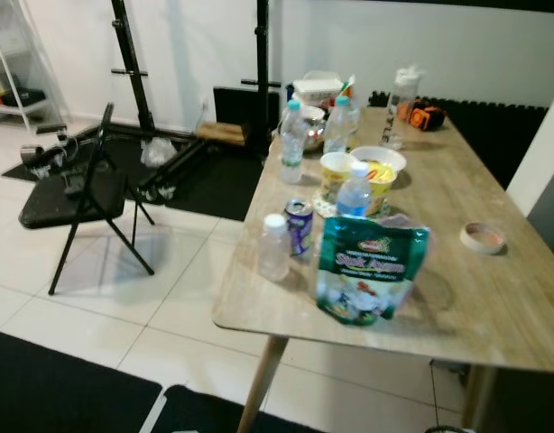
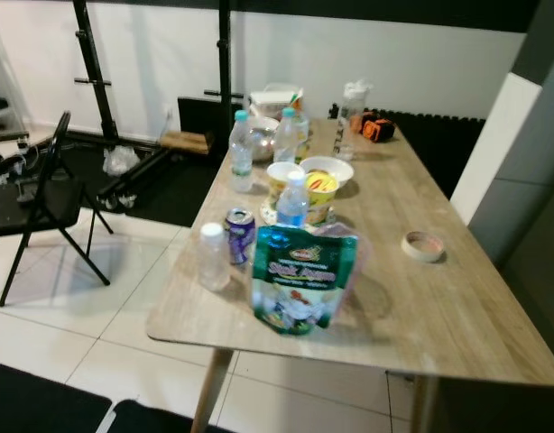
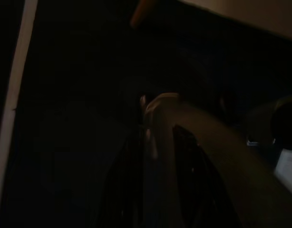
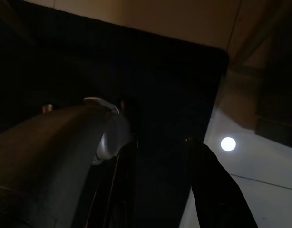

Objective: Restocking fridge

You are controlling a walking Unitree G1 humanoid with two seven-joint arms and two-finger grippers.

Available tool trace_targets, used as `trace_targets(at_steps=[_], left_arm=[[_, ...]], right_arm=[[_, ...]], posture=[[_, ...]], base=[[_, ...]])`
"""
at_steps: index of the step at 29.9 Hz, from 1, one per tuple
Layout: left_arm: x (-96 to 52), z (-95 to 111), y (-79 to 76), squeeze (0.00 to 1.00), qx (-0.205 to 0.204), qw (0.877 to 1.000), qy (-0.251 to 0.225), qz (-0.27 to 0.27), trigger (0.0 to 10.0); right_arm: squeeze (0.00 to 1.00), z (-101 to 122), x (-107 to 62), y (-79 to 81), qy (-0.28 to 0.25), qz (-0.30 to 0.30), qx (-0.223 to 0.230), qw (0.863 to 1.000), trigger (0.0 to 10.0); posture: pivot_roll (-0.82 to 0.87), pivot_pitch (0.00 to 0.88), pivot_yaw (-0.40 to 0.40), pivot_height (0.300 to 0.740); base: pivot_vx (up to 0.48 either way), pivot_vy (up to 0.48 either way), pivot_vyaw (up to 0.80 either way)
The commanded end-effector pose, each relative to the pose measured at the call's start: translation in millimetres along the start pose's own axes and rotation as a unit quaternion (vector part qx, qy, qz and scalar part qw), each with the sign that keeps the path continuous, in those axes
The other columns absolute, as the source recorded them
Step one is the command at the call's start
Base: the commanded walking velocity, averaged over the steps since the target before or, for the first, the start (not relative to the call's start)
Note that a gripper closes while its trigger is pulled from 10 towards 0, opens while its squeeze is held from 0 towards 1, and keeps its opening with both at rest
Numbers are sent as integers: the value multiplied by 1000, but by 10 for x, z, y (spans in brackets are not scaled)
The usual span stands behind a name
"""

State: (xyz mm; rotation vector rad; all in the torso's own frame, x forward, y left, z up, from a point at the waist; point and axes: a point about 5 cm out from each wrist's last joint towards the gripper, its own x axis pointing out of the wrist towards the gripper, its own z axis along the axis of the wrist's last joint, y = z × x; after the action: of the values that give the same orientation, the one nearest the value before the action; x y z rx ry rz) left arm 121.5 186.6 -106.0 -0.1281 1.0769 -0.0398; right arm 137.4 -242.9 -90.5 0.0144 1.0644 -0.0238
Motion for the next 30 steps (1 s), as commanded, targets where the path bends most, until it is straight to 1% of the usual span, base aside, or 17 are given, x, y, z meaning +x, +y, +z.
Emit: trace_targets(at_steps=[1,8,10,12,13,15,16,17,18,19,22,23,24,26,27,28,30], left_arm=[[-12,-40,30,0,-10,1000,6,8,10000],[-45,-2,186,0,-77,996,-18,45,10000],[-51,6,215,0,-86,995,-22,54,10000],[-88,51,373,0,-113,987,-39,104,10000],[-133,106,525,0,-160,975,-64,139,10000],[-142,117,551,0,-171,972,-70,143,10000],[-232,250,797,965,-259,939,-131,183,10000],[-269,299,881,965,-287,925,-154,195,10000],[-269,299,881,965,-287,925,-154,195,10000],[-316,384,983,1000,-319,907,-186,201,10000],[-391,585,1128,1000,-357,879,-247,194,10000],[-427,715,1184,1000,-357,872,-276,187,10000],[-427,715,1184,1000,-357,872,-276,187,10000],[-513,962,1292,1000,-356,856,-329,179,10000],[-513,962,1292,1000,-356,856,-329,179,10000],[-682,1347,1447,1000,-360,823,-407,168,10000],[-682,1347,1447,1000,-360,823,-407,168,10000]], right_arm=[[0,3,4,14,0,1,1,1000,10000],[0,2,2,7,0,0,2,1000,10000],[0,0,2,6,0,0,2,1000,10000],[0,-2,1,4,0,0,3,1000,10000],[0,-4,0,2,1,-1,3,1000,10000],[0,-5,0,2,1,-1,3,1000,10000],[0,-9,-1,-1,1,-1,4,1000,10000],[0,-10,-2,-1,1,-1,4,1000,10000],[0,-10,-2,-1,1,-1,4,1000,10000],[0,-11,-2,-2,1,0,3,1000,10000],[0,-11,-2,-2,2,0,2,1000,10000],[0,-10,-2,-2,2,0,2,1000,10000],[0,-10,-2,-2,2,0,2,1000,10000],[0,-8,-2,-2,1,0,3,1000,10000],[0,-8,-2,-2,1,0,3,1000,10000],[0,-9,-1,-1,1,0,4,1000,10000],[0,-9,-1,-1,1,0,4,1000,10000]], posture=[[-74,17,-3,740],[-75,19,-2,740],[-75,19,-2,740],[-75,19,-2,740],[-75,19,-2,740],[-75,19,-2,740],[-75,23,-1,740],[-75,23,-1,740],[-75,23,-1,740],[-75,23,-1,740],[-75,23,-1,740],[-75,23,-1,740],[-75,23,-1,740],[-75,23,-1,740],[-75,23,-1,740],[-75,23,-1,740],[-75,23,-1,740]], base=[[0,0,0],[0,0,0],[0,0,0],[0,0,0],[0,0,0],[0,0,0],[0,0,0],[0,0,0],[0,0,0],[0,0,0],[0,0,0],[0,0,0],[0,0,0],[0,0,0],[0,0,0],[0,0,0],[0,0,0]])
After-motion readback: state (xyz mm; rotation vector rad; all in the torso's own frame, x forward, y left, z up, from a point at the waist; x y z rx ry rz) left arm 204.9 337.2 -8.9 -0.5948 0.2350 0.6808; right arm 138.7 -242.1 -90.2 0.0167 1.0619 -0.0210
